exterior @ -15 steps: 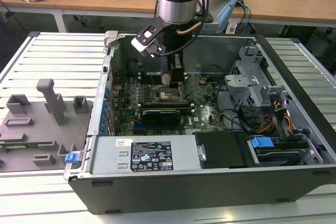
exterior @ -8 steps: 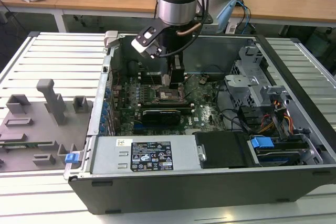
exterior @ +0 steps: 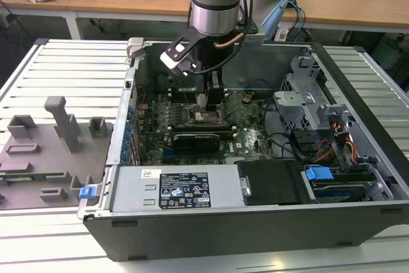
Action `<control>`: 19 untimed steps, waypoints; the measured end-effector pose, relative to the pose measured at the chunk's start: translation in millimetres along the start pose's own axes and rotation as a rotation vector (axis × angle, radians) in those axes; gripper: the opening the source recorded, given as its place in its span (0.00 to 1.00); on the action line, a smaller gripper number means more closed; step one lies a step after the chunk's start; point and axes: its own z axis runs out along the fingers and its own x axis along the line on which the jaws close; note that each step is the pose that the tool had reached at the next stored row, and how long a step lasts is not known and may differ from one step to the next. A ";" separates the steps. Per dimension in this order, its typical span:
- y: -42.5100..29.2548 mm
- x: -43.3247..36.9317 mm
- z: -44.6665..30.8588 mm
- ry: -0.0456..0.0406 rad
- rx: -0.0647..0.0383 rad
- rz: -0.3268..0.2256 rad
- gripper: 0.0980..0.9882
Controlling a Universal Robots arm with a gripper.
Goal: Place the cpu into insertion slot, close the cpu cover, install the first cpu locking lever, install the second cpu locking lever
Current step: 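Place the cpu into insertion slot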
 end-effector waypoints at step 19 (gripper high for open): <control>-0.4 -0.1 9.3 0.0026 0.000 0.001 0.50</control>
